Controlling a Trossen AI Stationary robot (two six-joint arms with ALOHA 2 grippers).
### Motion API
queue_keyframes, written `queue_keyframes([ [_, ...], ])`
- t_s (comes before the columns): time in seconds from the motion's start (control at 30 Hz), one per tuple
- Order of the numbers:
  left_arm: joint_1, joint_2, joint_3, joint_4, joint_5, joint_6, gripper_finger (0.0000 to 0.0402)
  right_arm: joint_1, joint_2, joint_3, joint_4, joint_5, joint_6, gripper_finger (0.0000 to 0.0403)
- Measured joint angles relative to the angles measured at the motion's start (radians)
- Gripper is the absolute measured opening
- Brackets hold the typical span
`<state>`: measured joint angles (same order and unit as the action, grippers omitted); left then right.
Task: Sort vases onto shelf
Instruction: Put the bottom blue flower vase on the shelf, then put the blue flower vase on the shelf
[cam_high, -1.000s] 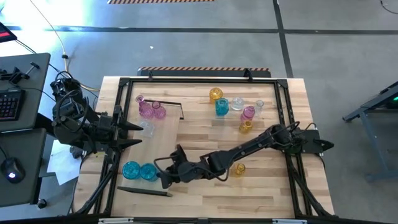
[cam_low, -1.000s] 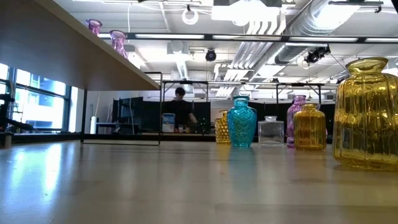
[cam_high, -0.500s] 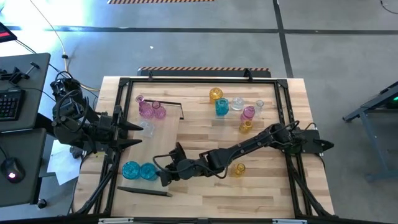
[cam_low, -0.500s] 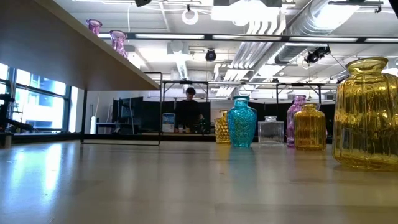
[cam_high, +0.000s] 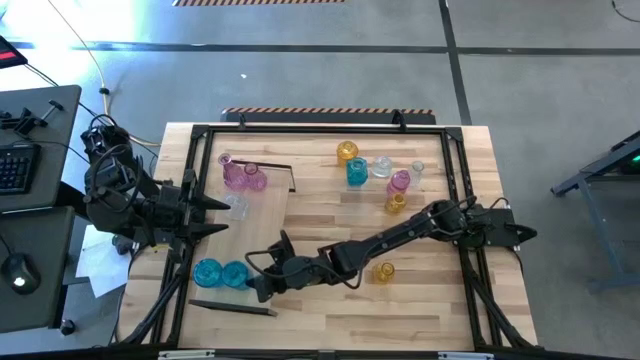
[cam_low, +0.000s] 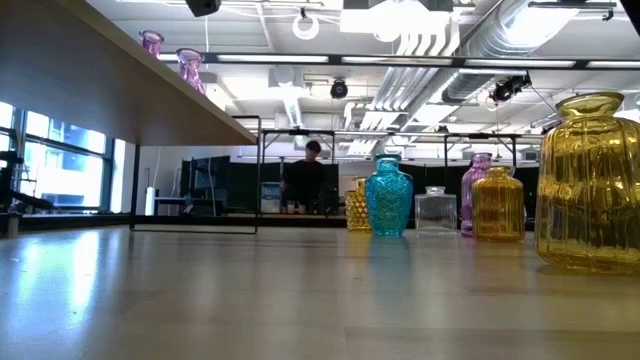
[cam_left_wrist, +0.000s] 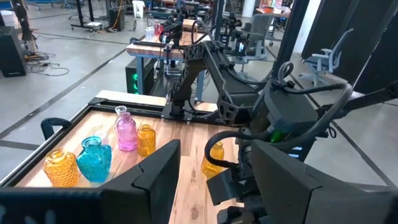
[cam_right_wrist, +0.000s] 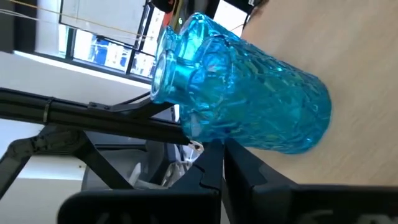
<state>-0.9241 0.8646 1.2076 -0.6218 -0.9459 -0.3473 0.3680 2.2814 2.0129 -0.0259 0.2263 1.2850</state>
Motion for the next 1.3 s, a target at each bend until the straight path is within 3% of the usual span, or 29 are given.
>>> queue_keyframes([
  [0.93, 0.000, 0.000, 0.000, 0.000, 0.000, 0.001, 0.0186, -0.010, 0.014, 0.000, 0.053, -0.069, -0.002, 0.0000],
  [1.3, 0.000, 0.000, 0.000, -0.001, 0.000, 0.001, 0.0186, 0.030, -0.027, 0.000, -0.085, 0.126, -0.033, 0.0000],
])
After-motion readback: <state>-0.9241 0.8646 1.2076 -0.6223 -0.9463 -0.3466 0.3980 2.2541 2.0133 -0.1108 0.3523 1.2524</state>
